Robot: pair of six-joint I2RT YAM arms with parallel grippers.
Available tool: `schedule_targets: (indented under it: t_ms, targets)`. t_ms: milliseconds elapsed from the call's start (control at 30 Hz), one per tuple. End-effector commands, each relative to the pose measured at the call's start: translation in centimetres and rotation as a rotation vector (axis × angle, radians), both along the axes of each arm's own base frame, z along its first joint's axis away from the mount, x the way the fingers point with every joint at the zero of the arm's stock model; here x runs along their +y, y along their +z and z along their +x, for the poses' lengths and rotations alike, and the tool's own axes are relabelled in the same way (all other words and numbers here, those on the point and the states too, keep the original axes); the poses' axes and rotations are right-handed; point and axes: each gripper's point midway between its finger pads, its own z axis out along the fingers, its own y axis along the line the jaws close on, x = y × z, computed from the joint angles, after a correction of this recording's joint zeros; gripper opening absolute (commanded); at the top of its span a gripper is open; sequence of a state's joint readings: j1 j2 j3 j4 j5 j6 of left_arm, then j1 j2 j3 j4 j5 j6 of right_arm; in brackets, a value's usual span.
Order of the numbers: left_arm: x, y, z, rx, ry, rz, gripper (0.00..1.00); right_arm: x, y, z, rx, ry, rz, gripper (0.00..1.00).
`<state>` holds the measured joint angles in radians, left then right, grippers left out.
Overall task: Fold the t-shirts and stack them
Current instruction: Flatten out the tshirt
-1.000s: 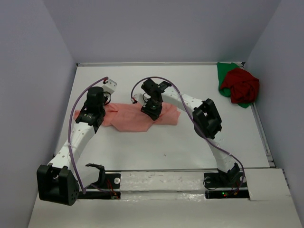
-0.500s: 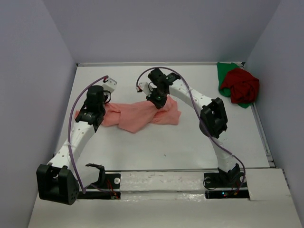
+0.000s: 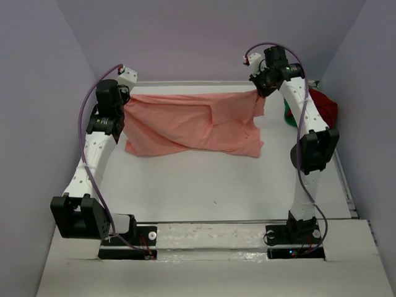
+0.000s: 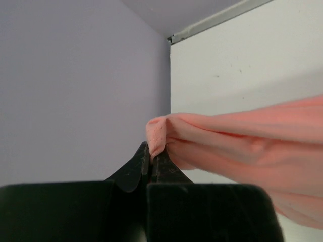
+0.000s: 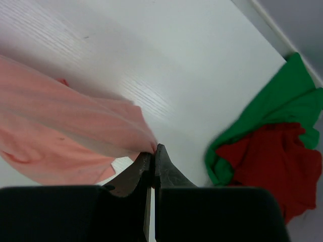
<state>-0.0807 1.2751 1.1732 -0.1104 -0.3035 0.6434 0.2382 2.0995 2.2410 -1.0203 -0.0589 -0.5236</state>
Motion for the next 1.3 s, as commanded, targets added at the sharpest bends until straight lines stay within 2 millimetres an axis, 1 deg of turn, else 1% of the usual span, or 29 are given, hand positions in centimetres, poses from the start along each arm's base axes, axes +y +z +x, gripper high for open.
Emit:
schedule_targets:
  t_ms: [0,33,100,133,167,233,267,300,367,400,433,467,500,533,567,600,700,800,833,900,967,1000,1033,1067,1100,1167,1200,1233,1267]
  targets:
    - [-0.4,7.7,1.5,-0.153,-0.031,-0.046,0.00,-1.4,9.5,-0.4,-0.227,-0.030,0.038,0.00]
    - [-0.5,8.6,1.6,-0.164,-0.038,-0.051,0.00,-2.1,10.4,-0.6,-0.245,-0.041,0.042,0.00]
    - [-0.6,9.5,1.5,-0.159,-0.046,-0.057,0.00,-2.5,12.1,-1.3,-0.277,-0.045,0.059,0.00]
    - [-0.7,10.5,1.3,-0.176,-0.053,-0.063,0.00,-2.5,12.6,-1.7,-0.287,-0.043,0.066,0.00]
    - [-0.7,10.8,1.1,-0.181,-0.057,-0.067,0.00,-3.1,14.5,-2.8,-0.322,-0.049,0.076,0.00]
    - [-1.0,10.7,0.0,-0.175,-0.080,-0.075,0.00,-3.0,15.6,-4.0,-0.338,-0.045,0.094,0.00]
    - [-1.0,10.3,-0.5,-0.168,-0.085,-0.075,0.00,-3.0,15.6,-4.7,-0.330,-0.040,0.101,0.00]
    - [-1.0,10.8,-1.6,-0.183,-0.091,-0.077,0.00,-3.1,17.3,-6.1,-0.361,-0.037,0.119,0.00]
    - [-1.1,9.1,-2.7,-0.151,-0.103,-0.077,0.00,-3.2,18.3,-7.7,-0.378,-0.034,0.133,0.00]
    - [-1.1,9.8,-4.0,-0.174,-0.105,-0.078,0.00,-3.3,18.4,-8.6,-0.376,-0.039,0.141,0.00]
    - [-1.2,8.6,-4.6,-0.155,-0.114,-0.079,0.00,-3.6,20.4,-10.4,-0.424,-0.032,0.155,0.00]
    - [-1.0,9.6,-6.1,-0.194,-0.115,-0.074,0.00,-3.7,20.6,-11.3,-0.429,-0.033,0.159,0.00]
    - [-1.0,9.9,-6.8,-0.210,-0.117,-0.071,0.00,-3.9,22.6,-13.2,-0.482,-0.026,0.174,0.00]
    - [-0.9,9.6,-7.4,-0.213,-0.115,-0.068,0.00,-4.1,23.2,-14.2,-0.502,-0.023,0.178,0.00]
    - [-0.8,10.2,-8.2,-0.237,-0.115,-0.066,0.00,-4.3,23.9,-15.2,-0.525,-0.021,0.184,0.00]
    - [-0.6,11.5,-9.6,-0.284,-0.112,-0.065,0.00,-4.6,24.9,-16.8,-0.564,-0.020,0.187,0.00]
    - [-0.5,14.6,-11.8,-0.359,-0.122,-0.078,0.00,-6.1,26.4,-19.3,-0.628,-0.049,0.187,0.00]
    - [-0.6,16.5,-12.6,-0.394,-0.133,-0.085,0.00,-6.7,27.9,-20.6,-0.677,-0.056,0.201,0.00]
    - [-0.8,18.3,-12.9,-0.432,-0.147,-0.094,0.00,-7.3,28.9,-21.0,-0.707,-0.072,0.203,0.00]
    - [-1.1,19.1,-12.3,-0.428,-0.159,-0.103,0.00,-7.7,29.7,-21.0,-0.729,-0.079,0.197,0.00]
    - [-1.3,20.8,-12.0,-0.463,-0.170,-0.114,0.00,-8.0,30.0,-20.3,-0.739,-0.091,0.179,0.00]
    - [-1.4,20.4,-10.7,-0.440,-0.173,-0.115,0.00,-8.1,29.6,-19.0,-0.726,-0.102,0.162,0.00]
    - [-1.5,20.6,-10.2,-0.442,-0.174,-0.120,0.00,-8.4,29.6,-18.1,-0.729,-0.118,0.148,0.00]
    - [-1.5,19.7,-8.9,-0.417,-0.171,-0.125,0.00,-8.4,28.7,-17.1,-0.711,-0.121,0.138,0.00]
    - [-1.5,19.6,-8.1,-0.424,-0.171,-0.124,0.00,-8.3,28.7,-15.5,-0.731,-0.115,0.132,0.00]
    - [-1.6,17.4,-6.3,-0.388,-0.173,-0.130,0.00,-8.0,27.5,-13.6,-0.724,-0.108,0.129,0.00]
    - [-1.6,17.3,-5.2,-0.413,-0.175,-0.124,0.00,-7.8,26.8,-12.3,-0.719,-0.107,0.131,0.00]
    - [-1.6,15.2,-4.3,-0.380,-0.173,-0.125,0.00,-7.6,24.8,-10.1,-0.668,-0.109,0.123,0.00]
    - [-1.6,14.4,-3.6,-0.373,-0.173,-0.125,0.00,-7.4,23.8,-8.9,-0.644,-0.113,0.123,0.00]
